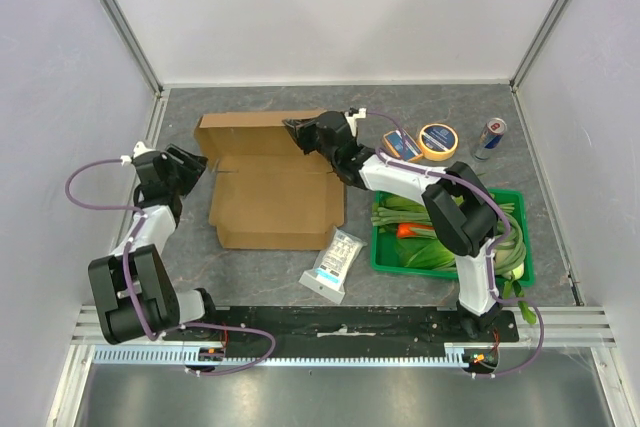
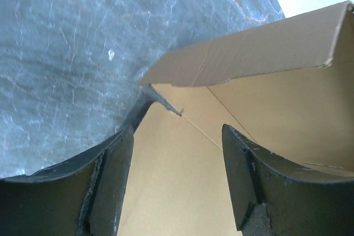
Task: Fold the paper box
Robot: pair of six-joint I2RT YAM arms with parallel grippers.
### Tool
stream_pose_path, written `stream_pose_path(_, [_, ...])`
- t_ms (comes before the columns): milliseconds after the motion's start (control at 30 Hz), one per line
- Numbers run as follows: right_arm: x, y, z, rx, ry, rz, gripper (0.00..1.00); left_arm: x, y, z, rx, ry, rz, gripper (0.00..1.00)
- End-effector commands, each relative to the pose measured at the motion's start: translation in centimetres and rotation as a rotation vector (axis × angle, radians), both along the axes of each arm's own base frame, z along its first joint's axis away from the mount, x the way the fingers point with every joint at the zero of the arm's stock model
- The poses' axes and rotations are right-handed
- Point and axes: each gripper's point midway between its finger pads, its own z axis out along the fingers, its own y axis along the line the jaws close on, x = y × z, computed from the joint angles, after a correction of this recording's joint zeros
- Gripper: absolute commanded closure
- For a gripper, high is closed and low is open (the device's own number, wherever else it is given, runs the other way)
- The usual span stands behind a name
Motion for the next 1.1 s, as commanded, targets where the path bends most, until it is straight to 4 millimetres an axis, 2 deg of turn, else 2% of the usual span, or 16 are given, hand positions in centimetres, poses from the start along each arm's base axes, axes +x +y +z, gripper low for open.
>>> stream_pose_path(0, [1.3,-0.3,-0.4,0.002,0.033,-0.023,1.00,3.0,1.7,4.7,0.249,-0.143,-0.034,0.28])
stream_pose_path(200, [1.2,-0.2,-0.9,-0.004,0.040,-0.020,1.00,5.4,0.8,6.3,0.342,-0.176,-0.086,0.30])
stream_pose_path(367, [1.1,-0.3,-1.2,-0.006,0.043,-0.020,1.00,6.3,0.4,4.6,0.322,-0.135,-0.100,0.34])
stream_pose_path(400, [1.1,-0.3,-1.2,-0.007,0.042,-0.018,1.00,6.4,0.3,4.9,0.310,-0.133,-0.104,0.35])
stream_pose_path(467, [1.1,-0.3,-1.3,-0.008,0.042,-0.018,1.00,6.0,-0.6,6.1,0.265,-0.158,-0.113,0.43])
stream_pose_path(533, [1.1,-0.3,-1.3,-0.009,0.041,-0.016,1.00,4.9,-1.0,6.6,0.230,-0.169,-0.099,0.45])
stream_pose_path(567, [1.0,-0.3,-1.2,-0.009,0.039,-0.016,1.00,3.7,-1.1,8.2,0.208,-0.216,-0.068,0.40])
stream_pose_path(633, [1.1,-0.4,-1.1,-0.011,0.035,-0.017,1.00,2.7,-1.1,10.2,0.190,-0.279,-0.029,0.28])
stream_pose_path(667, [1.1,-0.4,-1.2,-0.015,0.036,-0.017,1.00,2.4,-1.3,12.0,0.177,-0.325,-0.019,0.27])
stream_pose_path(733, [1.1,-0.5,-0.9,-0.011,0.031,-0.020,1.00,2.6,-1.7,13.3,0.134,-0.328,-0.027,0.24])
stream_pose_path(800, [1.1,-0.7,-1.0,-0.011,0.031,-0.022,1.00,3.8,-2.0,13.4,0.066,-0.244,-0.037,0.24])
stream_pose_path(867, [1.0,-0.6,-0.9,-0.007,0.030,-0.020,1.00,4.7,-2.2,13.5,-0.034,-0.172,-0.021,0.30])
stream_pose_path(900, [1.0,-0.7,-0.8,-0.005,0.029,-0.022,1.00,5.4,-2.6,12.4,-0.074,-0.132,-0.033,0.32])
stream_pose_path(967, [1.0,-0.6,-0.5,-0.003,0.025,-0.020,1.00,6.3,-3.0,12.1,-0.149,-0.121,-0.026,0.38])
stream_pose_path(1000, [1.1,-0.7,-0.4,-0.003,0.025,-0.022,1.00,6.5,-3.3,11.2,-0.185,-0.093,-0.024,0.38])
stream_pose_path(1067, [1.1,-0.6,-0.1,-0.006,0.019,-0.022,1.00,6.4,-3.6,10.5,-0.248,-0.071,-0.003,0.41])
